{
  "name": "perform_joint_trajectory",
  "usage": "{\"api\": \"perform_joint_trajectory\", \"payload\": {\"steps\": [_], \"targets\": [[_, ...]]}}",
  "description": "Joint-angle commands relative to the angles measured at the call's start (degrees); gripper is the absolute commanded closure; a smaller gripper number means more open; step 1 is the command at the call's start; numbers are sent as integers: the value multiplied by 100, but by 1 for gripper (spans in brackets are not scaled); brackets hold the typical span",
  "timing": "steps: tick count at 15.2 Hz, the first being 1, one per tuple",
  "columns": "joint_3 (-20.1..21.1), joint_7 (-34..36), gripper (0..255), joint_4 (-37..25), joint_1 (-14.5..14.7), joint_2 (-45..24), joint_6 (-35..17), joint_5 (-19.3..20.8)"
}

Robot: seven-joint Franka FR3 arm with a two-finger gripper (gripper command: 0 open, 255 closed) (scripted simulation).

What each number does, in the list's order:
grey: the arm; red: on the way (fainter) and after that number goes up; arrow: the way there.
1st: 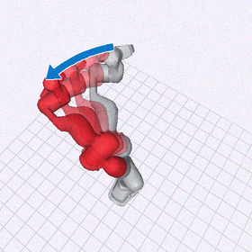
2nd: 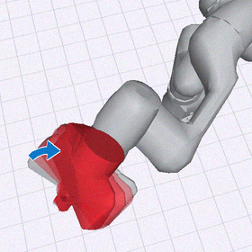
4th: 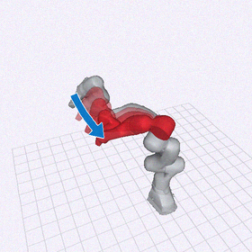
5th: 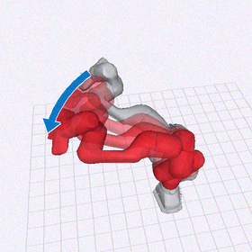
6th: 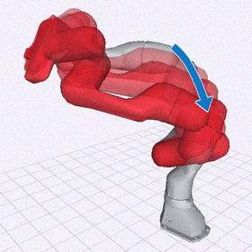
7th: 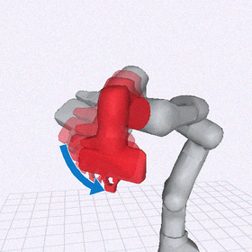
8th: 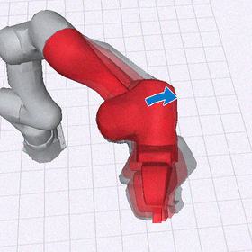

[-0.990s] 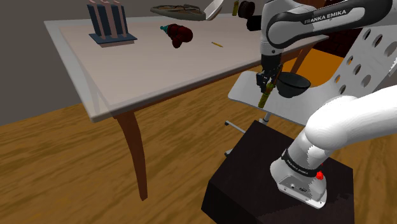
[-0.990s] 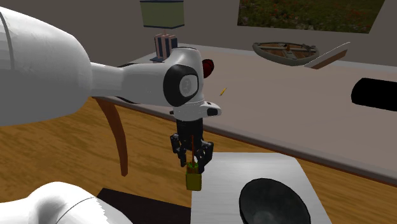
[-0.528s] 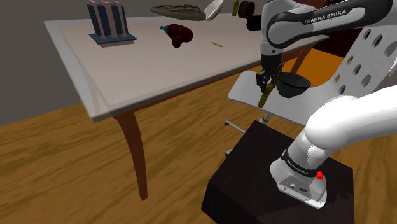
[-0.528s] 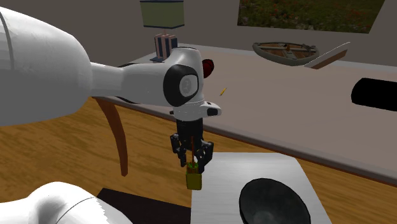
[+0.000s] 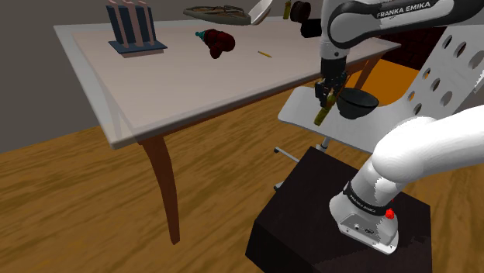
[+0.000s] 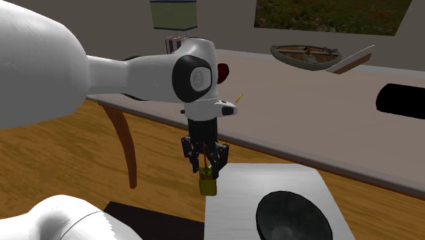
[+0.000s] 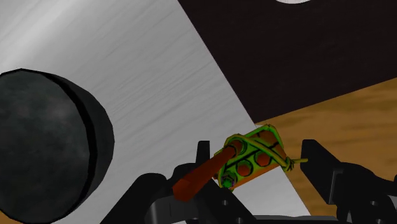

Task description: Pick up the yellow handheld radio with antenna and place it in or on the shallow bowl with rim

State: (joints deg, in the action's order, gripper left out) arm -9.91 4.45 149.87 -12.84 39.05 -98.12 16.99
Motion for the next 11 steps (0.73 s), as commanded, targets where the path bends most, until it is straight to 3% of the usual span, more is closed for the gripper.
{"api": "perform_joint_trajectory", "payload": {"steps": [1, 11], "targets": [[16, -35, 255, -126, 0, 40, 164, -15], [119, -171, 255, -843, 21, 109, 940, -104]]}}
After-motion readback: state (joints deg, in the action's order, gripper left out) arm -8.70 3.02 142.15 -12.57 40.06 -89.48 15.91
